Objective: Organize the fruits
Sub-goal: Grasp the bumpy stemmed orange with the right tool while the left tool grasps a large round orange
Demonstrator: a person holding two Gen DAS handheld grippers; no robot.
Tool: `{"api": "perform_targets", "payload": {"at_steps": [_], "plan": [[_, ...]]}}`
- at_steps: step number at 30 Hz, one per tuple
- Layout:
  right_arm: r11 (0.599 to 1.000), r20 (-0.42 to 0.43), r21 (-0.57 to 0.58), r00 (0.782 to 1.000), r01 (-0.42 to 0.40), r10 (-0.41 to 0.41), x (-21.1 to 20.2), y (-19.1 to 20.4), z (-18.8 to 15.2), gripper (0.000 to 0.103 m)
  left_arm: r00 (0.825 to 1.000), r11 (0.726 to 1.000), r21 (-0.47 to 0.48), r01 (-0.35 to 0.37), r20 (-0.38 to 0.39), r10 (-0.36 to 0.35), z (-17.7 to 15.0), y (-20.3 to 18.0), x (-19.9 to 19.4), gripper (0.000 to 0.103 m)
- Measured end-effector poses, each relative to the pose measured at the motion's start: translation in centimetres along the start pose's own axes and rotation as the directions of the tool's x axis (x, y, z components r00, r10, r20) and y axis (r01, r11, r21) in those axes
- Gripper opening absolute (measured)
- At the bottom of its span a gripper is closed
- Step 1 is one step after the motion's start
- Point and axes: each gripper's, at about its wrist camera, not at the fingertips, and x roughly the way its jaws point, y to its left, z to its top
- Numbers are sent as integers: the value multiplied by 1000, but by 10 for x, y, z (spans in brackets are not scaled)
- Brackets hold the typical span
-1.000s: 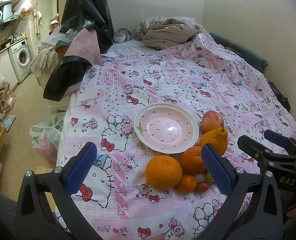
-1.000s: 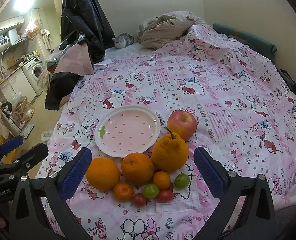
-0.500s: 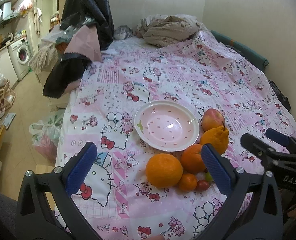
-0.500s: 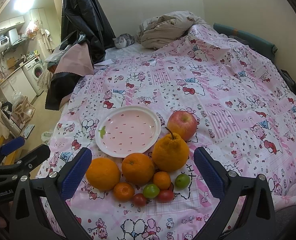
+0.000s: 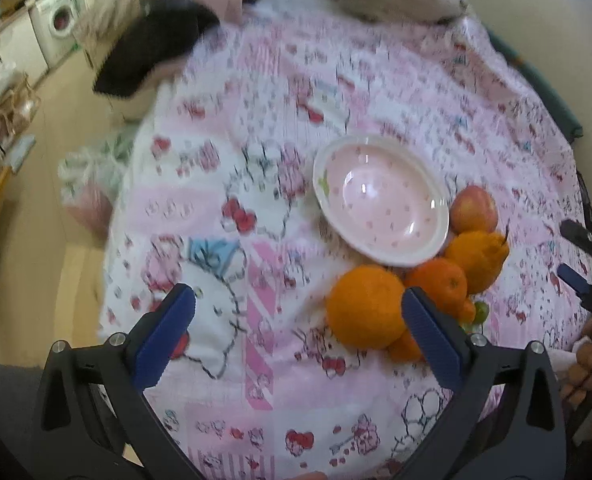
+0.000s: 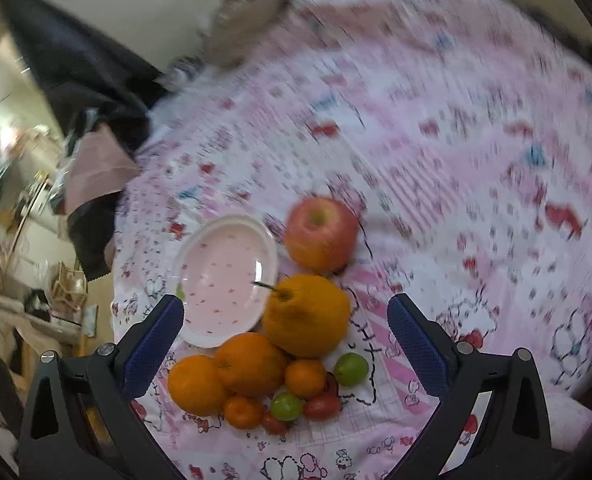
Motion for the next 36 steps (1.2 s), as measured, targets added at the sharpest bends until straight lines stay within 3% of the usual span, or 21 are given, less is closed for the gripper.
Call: {"api": "perform_targets", "payload": {"at_steps": [5,13,18,31,33,34,36], "plan": [[998,-152,65,988,27,-17,39,-14,9,103,988,998,45,34,-153,-27,-6,-17,31,101],[995,-258,90,966,48,-23,79,-16,4,103,949,987,143,72,-315,-24,-4,-55,83,97],[994,-303,76,952,76,-50,98,-16,1,101,942,984,160,75,-335,-18,-3,-63,99,95],[993,-353,22,930,117,-102,126,-7,-8,92,947,970,235,57,-320,22,-11,-70,113,95],[992,-367,7,924,123,-112,130,-5,-10,91,948,968,242,63,-316,18,-12,-74,116,90],[992,-374,2,920,128,-118,132,-4,-12,91,947,969,233,85,-321,-6,-14,-74,115,82],[991,-376,-3,918,131,-123,135,-2,-15,87,949,970,231,79,-316,-2,-13,-83,120,82]]}}
